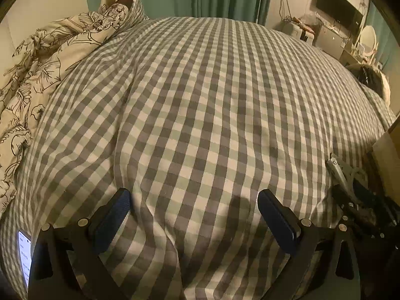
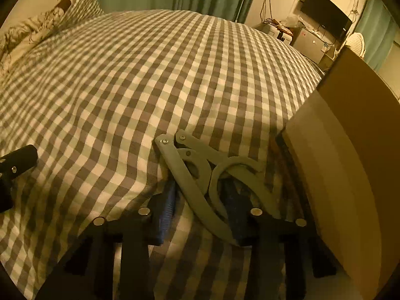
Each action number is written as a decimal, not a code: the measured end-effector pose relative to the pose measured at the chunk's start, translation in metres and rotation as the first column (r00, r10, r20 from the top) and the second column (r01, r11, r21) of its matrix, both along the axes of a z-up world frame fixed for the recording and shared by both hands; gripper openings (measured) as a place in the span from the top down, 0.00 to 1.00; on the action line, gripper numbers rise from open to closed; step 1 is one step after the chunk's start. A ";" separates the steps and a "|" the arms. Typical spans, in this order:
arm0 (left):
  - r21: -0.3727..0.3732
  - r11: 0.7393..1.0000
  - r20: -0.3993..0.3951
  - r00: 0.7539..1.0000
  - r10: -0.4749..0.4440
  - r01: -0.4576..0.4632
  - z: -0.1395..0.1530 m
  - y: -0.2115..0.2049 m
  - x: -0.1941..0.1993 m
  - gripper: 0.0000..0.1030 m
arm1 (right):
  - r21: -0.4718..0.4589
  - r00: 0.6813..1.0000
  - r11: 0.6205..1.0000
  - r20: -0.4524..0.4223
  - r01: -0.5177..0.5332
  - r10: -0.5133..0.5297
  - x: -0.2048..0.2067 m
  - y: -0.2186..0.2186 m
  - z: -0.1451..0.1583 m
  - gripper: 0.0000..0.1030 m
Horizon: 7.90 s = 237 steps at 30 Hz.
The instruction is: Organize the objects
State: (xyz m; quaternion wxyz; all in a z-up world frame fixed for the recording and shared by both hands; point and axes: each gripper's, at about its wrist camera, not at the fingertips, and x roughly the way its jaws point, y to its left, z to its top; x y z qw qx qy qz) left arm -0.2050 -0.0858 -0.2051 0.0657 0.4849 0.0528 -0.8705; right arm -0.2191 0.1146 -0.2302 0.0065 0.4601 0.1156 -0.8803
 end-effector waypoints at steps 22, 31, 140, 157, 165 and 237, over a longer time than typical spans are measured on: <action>0.054 0.998 -0.217 0.976 -0.025 0.037 0.111 0.050 0.086 0.00 | -0.294 0.975 0.953 -0.223 -0.074 0.007 0.105 0.037 0.143 0.74; -0.050 0.987 -0.366 0.917 -0.160 0.153 0.203 0.117 0.110 0.00 | -0.372 0.926 0.924 -0.373 -0.094 -0.056 0.151 0.097 0.237 0.74; -0.139 0.956 -0.507 0.811 -0.291 0.256 0.208 0.203 0.109 0.00 | -0.264 0.833 0.959 -0.506 0.100 -0.226 0.167 0.223 0.236 0.00; -0.140 0.957 -0.506 0.812 -0.291 0.255 0.208 0.204 0.110 0.00 | -0.282 0.835 0.954 -0.498 0.099 -0.234 0.166 0.223 0.233 0.00; -0.141 0.956 -0.504 0.812 -0.294 0.259 0.209 0.205 0.111 0.00 | -0.286 0.835 0.953 -0.497 0.099 -0.236 0.167 0.223 0.233 0.00; -0.177 0.957 -0.497 0.818 -0.290 0.231 0.203 0.198 0.116 0.00 | -0.266 0.852 0.960 -0.482 0.083 -0.207 0.163 0.214 0.223 0.00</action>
